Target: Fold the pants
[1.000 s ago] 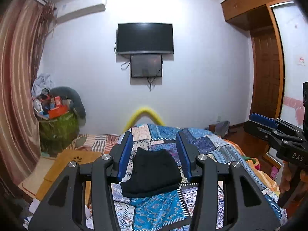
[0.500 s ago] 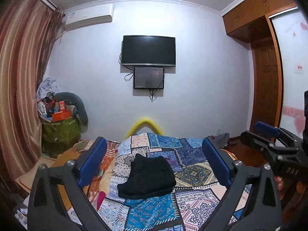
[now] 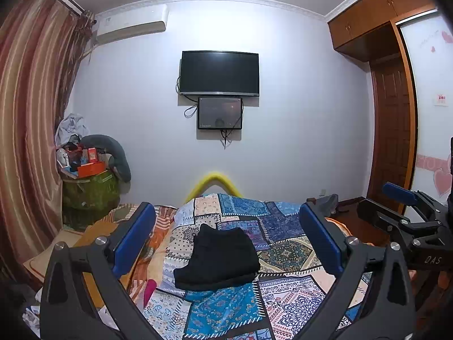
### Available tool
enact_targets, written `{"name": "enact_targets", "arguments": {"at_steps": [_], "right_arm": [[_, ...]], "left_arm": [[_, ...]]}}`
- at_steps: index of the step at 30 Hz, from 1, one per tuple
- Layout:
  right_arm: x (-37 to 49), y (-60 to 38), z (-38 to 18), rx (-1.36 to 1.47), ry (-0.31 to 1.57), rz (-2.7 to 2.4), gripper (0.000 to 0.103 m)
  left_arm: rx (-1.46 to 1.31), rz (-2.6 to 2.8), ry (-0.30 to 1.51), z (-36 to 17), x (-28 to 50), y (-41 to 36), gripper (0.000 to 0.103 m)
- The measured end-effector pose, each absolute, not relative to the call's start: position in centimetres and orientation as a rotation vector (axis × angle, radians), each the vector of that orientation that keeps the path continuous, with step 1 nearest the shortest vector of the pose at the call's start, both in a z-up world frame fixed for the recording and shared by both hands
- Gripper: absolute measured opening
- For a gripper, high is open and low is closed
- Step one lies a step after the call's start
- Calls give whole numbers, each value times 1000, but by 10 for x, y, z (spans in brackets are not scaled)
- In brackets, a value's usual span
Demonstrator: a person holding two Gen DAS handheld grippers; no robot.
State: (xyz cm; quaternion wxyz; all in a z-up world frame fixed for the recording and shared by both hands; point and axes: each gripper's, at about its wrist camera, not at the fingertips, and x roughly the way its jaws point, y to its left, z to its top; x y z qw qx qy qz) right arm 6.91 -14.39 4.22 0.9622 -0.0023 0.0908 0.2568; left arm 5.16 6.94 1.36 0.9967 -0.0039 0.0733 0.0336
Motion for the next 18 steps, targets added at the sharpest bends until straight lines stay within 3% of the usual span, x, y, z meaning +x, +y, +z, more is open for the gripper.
{"name": "enact_targets", "arguments": {"at_steps": [18], "right_arm": [[71, -152, 41, 8, 208, 514, 103]], "left_arm": [[1, 69, 159, 10, 56, 67, 103]]}}
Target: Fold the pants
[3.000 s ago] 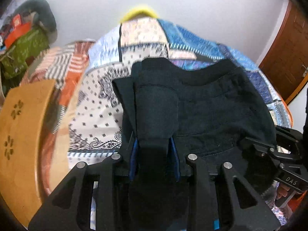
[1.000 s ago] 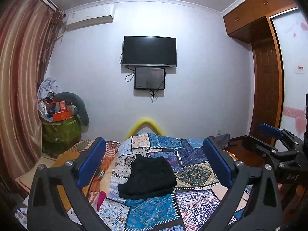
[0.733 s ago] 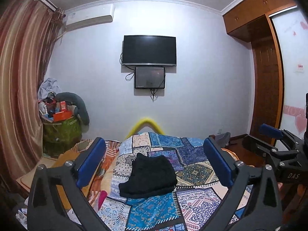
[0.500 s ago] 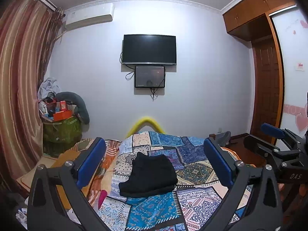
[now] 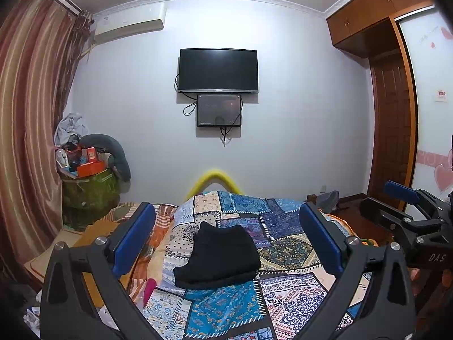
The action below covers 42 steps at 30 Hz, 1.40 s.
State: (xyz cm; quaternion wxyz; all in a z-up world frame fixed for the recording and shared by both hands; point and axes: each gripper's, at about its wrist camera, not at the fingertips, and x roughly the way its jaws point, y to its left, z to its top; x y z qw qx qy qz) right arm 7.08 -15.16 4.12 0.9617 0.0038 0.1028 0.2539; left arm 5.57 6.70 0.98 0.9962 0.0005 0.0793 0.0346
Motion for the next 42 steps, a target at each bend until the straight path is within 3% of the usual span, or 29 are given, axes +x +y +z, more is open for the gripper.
{"name": "enact_targets", "arguments": {"at_steps": [42], "right_arm": [[68, -158, 42, 24, 219, 509, 103]], "left_arm": [[-11, 8, 198, 3, 61, 65, 103]]}}
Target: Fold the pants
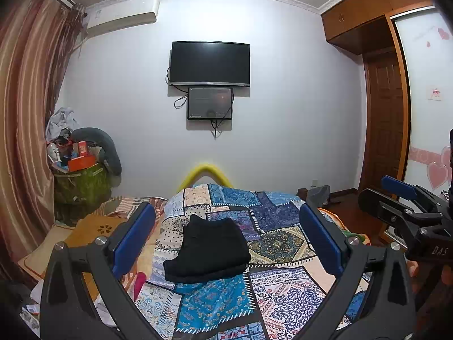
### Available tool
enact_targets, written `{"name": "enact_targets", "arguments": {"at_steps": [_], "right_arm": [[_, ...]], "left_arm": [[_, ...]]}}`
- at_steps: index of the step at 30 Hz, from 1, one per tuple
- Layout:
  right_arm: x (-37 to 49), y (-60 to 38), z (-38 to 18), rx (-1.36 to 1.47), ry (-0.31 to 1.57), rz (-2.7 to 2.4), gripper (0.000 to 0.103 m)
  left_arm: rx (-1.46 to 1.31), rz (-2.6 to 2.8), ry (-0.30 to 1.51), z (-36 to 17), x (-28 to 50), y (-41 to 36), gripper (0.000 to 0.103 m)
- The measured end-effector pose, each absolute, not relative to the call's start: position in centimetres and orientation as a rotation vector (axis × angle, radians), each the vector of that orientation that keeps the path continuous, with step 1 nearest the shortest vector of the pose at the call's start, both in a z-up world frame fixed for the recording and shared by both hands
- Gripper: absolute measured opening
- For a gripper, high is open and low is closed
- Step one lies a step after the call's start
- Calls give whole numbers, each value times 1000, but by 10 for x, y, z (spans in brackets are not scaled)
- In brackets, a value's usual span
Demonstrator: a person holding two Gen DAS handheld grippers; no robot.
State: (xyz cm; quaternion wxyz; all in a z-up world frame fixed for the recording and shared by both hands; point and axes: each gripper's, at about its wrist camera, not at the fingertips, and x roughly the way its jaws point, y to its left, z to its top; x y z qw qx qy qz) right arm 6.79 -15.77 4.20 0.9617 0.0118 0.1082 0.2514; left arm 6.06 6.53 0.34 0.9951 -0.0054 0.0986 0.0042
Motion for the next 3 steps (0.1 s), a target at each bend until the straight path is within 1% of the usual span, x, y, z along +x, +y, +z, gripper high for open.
{"name": "enact_targets", "arguments": {"at_steps": [3], "right_arm": [[68, -158, 42, 23, 219, 510, 103]], "left_arm": [[-23, 4, 206, 3, 62, 68, 103]]}}
